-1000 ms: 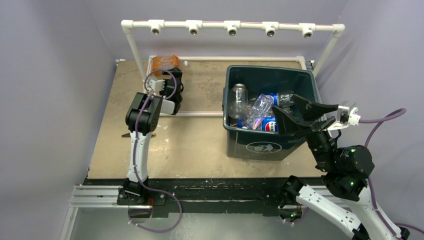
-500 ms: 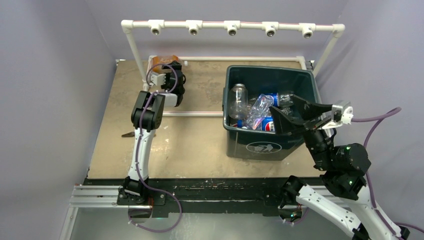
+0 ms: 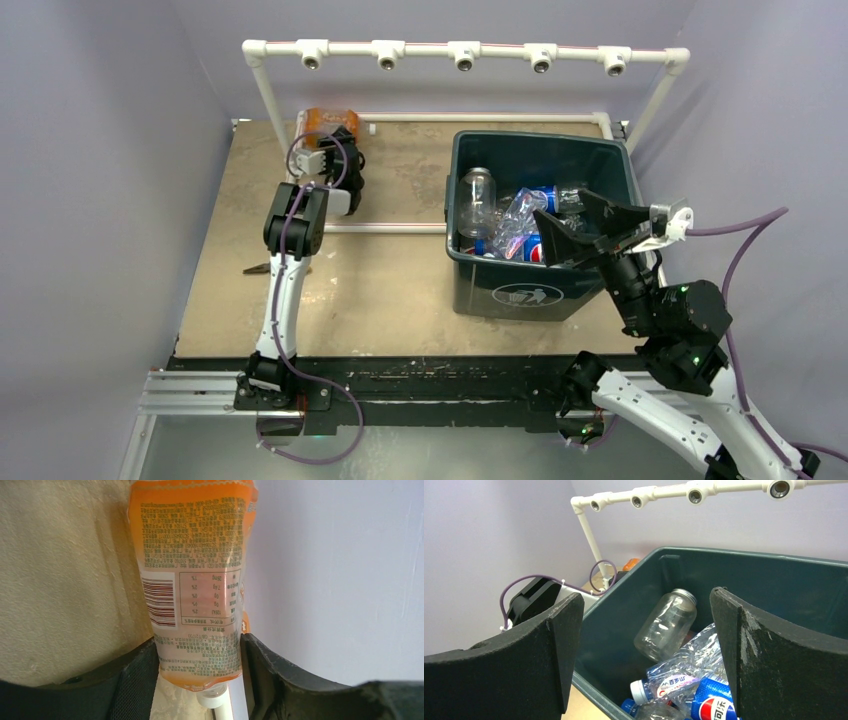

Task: Put the plastic bottles in the bin
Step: Pick up the plastic bottle at the center of the board.

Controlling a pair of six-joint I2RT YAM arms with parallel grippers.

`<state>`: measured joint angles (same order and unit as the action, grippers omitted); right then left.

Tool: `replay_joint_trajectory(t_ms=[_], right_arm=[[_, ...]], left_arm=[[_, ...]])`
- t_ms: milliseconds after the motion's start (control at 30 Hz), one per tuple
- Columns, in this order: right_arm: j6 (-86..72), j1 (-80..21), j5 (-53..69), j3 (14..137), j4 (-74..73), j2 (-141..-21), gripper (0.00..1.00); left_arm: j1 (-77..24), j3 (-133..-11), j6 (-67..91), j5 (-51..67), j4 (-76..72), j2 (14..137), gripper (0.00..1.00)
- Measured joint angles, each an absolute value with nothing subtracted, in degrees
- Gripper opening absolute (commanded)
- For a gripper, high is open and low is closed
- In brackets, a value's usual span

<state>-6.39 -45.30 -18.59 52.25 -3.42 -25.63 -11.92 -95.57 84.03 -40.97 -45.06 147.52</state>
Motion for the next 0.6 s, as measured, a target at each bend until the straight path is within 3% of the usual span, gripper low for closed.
replay_joint_trajectory(t_ms=[133,333,600], right_arm=[[-6.4,-45.3,-18.7,52.2,-3.4,-25.6,0.97],[-6.4,-45.3,-18.8,52.0,-3.4,-24.9,0.97],[-7.3,-45.3,-18.7,52.0,-3.4,-23.0,0.96]], left_arm=[[-11.8,-93.4,84.0,-39.7,-48.7,147.5,0.21],[-11.8,-86.1,84.1,-38.1,-54.9,144.9,0.01],[-13.8,-71.1,84.5,-36.7,-61.0,137.6,0.0]])
